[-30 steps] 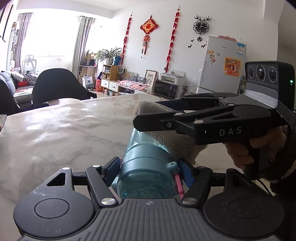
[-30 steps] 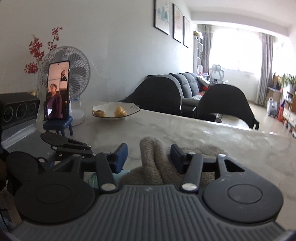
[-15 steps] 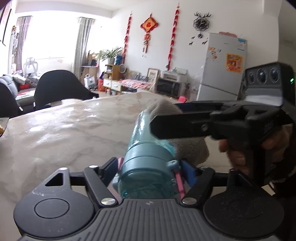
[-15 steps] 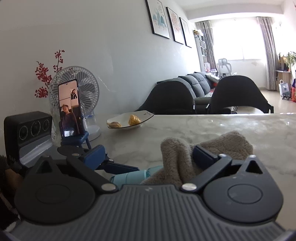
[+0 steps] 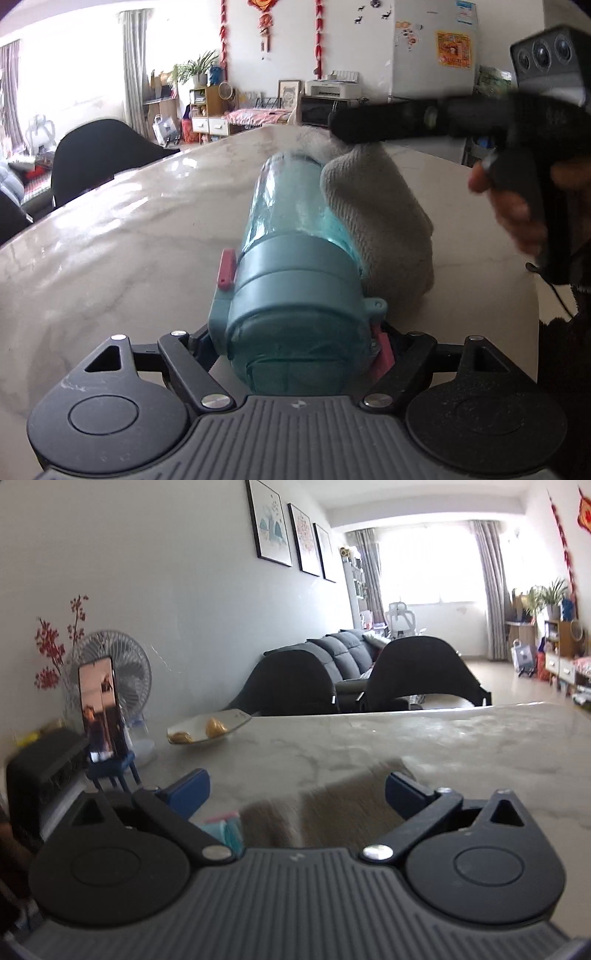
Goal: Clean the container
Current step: 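Wipe the towel over the bottle's open end and side with the right gripper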
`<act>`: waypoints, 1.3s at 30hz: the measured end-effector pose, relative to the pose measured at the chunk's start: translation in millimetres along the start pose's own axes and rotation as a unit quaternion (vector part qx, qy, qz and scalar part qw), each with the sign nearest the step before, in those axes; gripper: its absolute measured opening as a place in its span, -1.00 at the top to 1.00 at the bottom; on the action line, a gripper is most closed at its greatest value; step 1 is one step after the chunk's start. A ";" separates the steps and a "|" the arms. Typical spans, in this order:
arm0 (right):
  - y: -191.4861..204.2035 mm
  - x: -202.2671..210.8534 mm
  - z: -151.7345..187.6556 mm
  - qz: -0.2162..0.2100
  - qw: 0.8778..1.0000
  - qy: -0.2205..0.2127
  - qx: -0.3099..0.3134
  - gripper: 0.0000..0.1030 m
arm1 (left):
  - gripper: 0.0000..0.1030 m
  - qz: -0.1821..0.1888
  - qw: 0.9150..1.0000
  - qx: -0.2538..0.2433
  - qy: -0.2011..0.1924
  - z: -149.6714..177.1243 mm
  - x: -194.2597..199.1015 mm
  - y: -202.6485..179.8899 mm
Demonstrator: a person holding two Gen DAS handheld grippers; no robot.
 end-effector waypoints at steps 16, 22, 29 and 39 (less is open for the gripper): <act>9.9 5.0 -0.7 -0.032 0.999 -0.032 -0.010 0.64 | -0.59 -0.001 1.000 -0.001 0.002 -2.2 2.4 -5.2; 39.8 -11.0 -2.9 -0.043 0.997 -0.020 0.055 0.62 | -0.59 -0.001 1.000 -0.001 0.002 -2.1 1.6 -5.5; 26.5 -17.0 2.1 -0.021 0.998 -0.016 0.061 0.62 | -0.59 -0.001 1.000 -0.001 0.002 -2.0 2.0 -6.0; -14.9 -16.2 10.9 0.058 0.997 -0.001 0.046 0.55 | -0.59 -0.001 1.000 -0.001 0.002 -1.3 2.3 -6.8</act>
Point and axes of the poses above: each gripper's, at about its wrist camera, not at the fingertips, and x roughly against the way its jaws point, y to its left, z to its underside, the point moved 8 cm from there along -x, roughly the way its jaws point, and after that the axes turned 15 degrees about x, right-handed, at the moved point
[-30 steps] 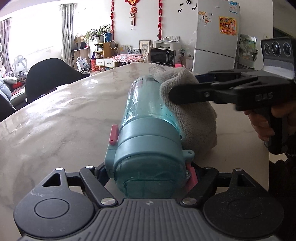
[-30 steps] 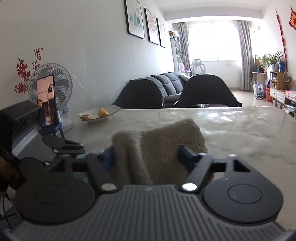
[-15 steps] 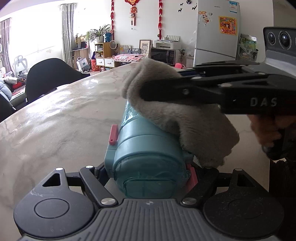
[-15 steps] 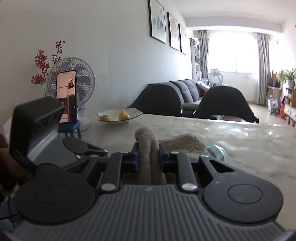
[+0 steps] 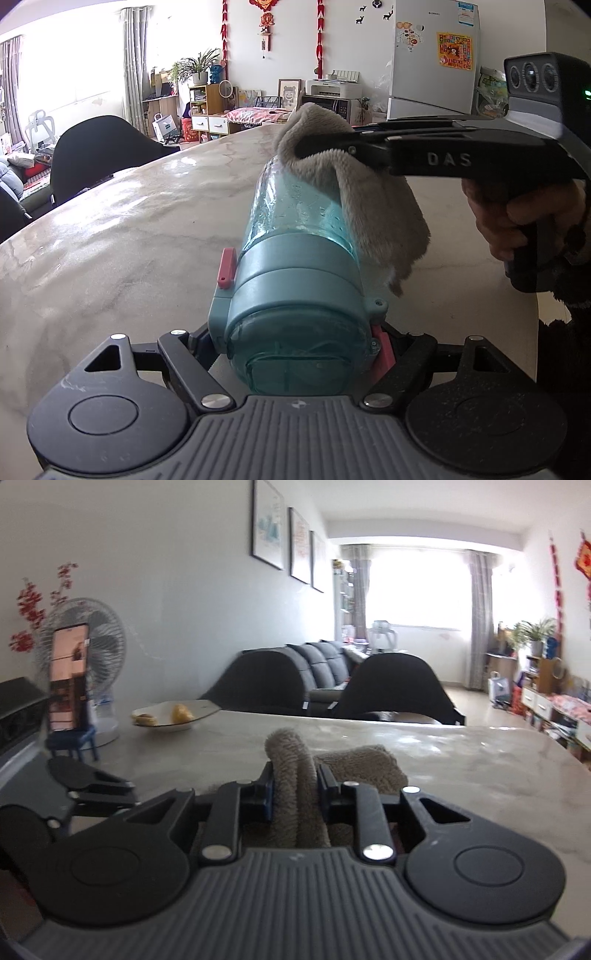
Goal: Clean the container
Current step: 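Wipe the towel over the bottle's open end and side with the right gripper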
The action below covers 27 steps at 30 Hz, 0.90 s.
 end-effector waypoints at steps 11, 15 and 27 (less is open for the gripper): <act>-22.2 -5.2 9.2 0.057 0.997 0.026 -0.037 0.50 | -0.59 0.001 1.000 0.001 0.000 1.2 1.8 -0.8; -23.3 -5.1 9.7 0.075 0.996 0.036 -0.026 0.58 | -0.59 0.000 1.000 0.001 0.000 1.3 1.9 -1.6; 2.6 12.0 -21.9 -0.029 0.999 -0.009 -0.043 0.64 | -0.59 0.002 1.000 0.002 0.001 1.6 1.7 -2.3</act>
Point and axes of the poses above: each gripper's, at about its wrist camera, not at the fingertips, and x roughly against the way its jaws point, y to its left, z to its underside, the point moved 8 cm from there along -x, roughly the way its jaws point, and after that the axes turned 15 degrees about x, right-handed, at the moved point
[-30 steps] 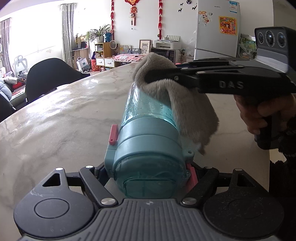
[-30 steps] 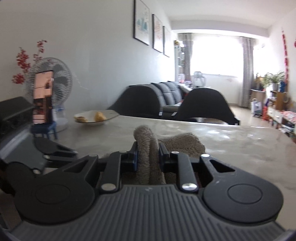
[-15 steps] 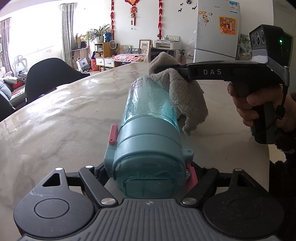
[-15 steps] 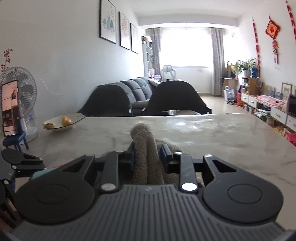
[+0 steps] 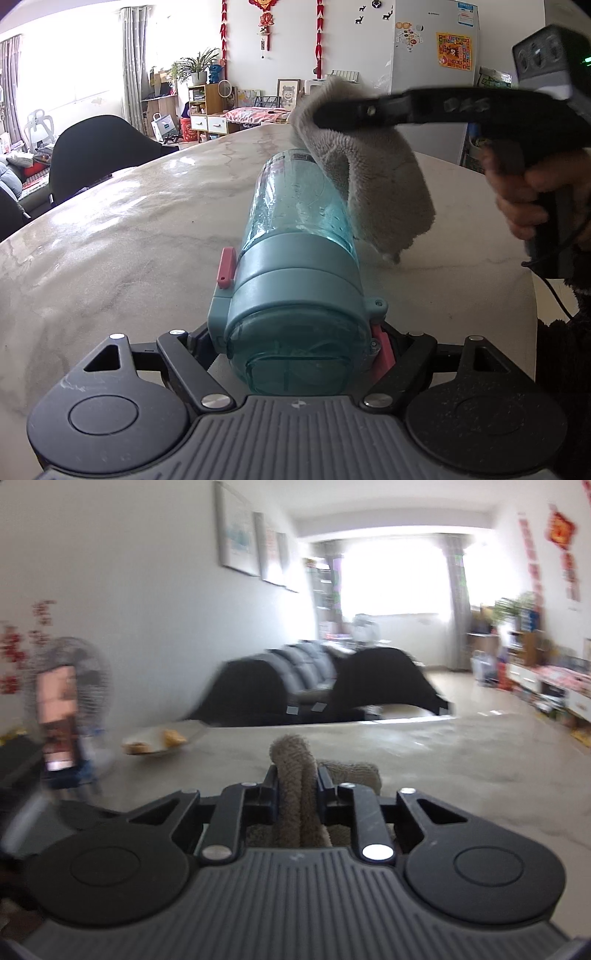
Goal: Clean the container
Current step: 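Wipe the towel over the bottle's open end and side with the right gripper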
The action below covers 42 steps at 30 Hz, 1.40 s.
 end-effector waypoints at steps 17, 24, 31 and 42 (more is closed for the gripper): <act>61.1 -18.7 9.3 -0.086 0.987 0.031 0.130 -0.19 | -0.61 0.003 1.000 0.002 0.001 1.9 0.9 -1.2; 53.0 -20.0 14.1 -0.019 0.988 0.030 0.153 -0.39 | -0.61 0.004 1.000 -0.004 0.002 2.6 0.2 -2.3; 25.3 -15.8 17.3 0.014 0.992 0.031 0.118 -0.37 | -0.63 0.008 1.000 -0.006 0.003 2.6 -1.3 -2.8; -15.5 -5.3 25.7 0.062 0.997 0.044 0.020 0.27 | -0.63 0.010 1.000 -0.009 0.004 1.6 -3.0 -3.1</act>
Point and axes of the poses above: each gripper's, at about its wrist camera, not at the fingertips, and x roughly against the way its jaws point, y to its left, z to its underside, the point moved 8 cm from there along -x, roughly the way its jaws point, and after that the axes turned 15 degrees about x, right-handed, at the moved point
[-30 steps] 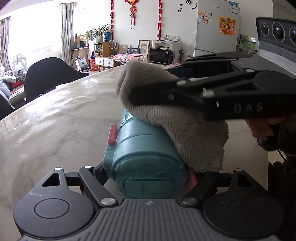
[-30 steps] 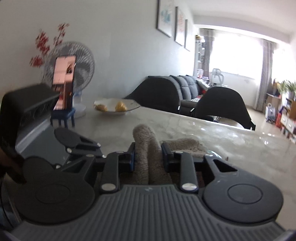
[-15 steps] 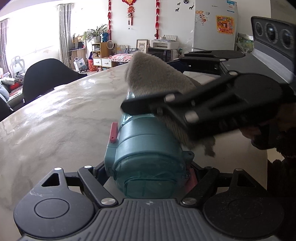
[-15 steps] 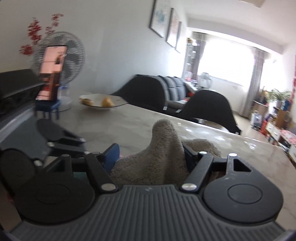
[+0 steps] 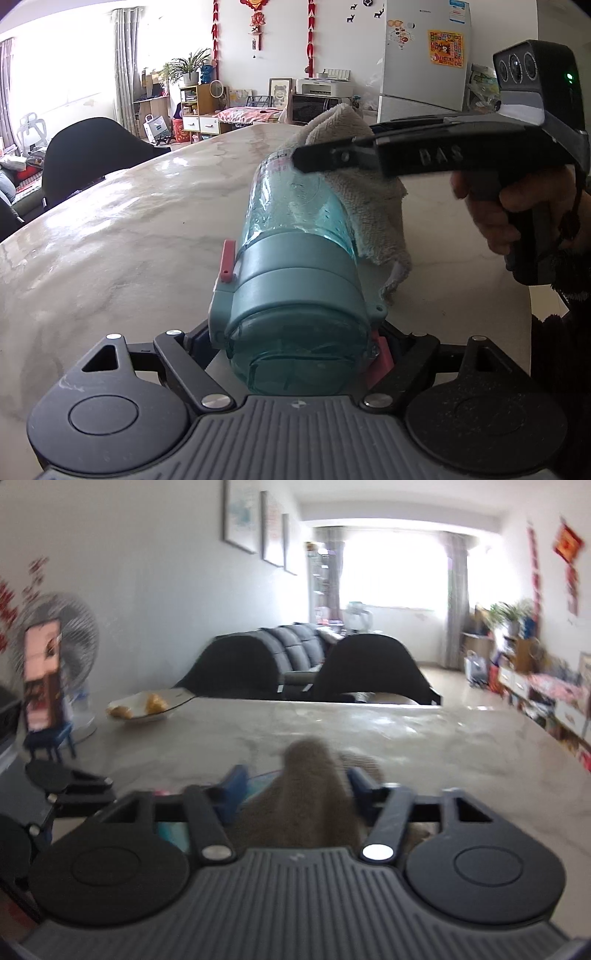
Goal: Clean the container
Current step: 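Wipe the towel over the bottle's open end and side with the right gripper, then rotate the teal bottle with the left gripper while the right gripper wipes it with the towel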
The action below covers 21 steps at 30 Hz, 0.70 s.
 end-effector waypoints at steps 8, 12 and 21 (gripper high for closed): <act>4.6 16.2 -20.0 -0.012 0.999 -0.037 -0.017 0.55 | -0.63 0.002 1.000 -0.003 0.001 0.3 -0.7 0.4; 45.4 21.5 -34.9 -0.094 0.994 -0.048 0.027 0.55 | -0.63 0.003 1.000 -0.004 0.001 0.3 -0.7 0.9; 62.2 -2.0 -19.2 -0.150 0.988 -0.030 0.021 0.55 | -0.64 0.004 1.000 -0.004 0.001 0.4 -2.6 1.3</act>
Point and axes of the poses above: each gripper's, at about its wrist camera, not at the fingertips, and x roughly against the way its jaws point, y to its left, z to its underside, the point moved 8 cm from there along -x, roughly the way its jaws point, and after that the axes turned 15 degrees about x, right-handed, at the moved point
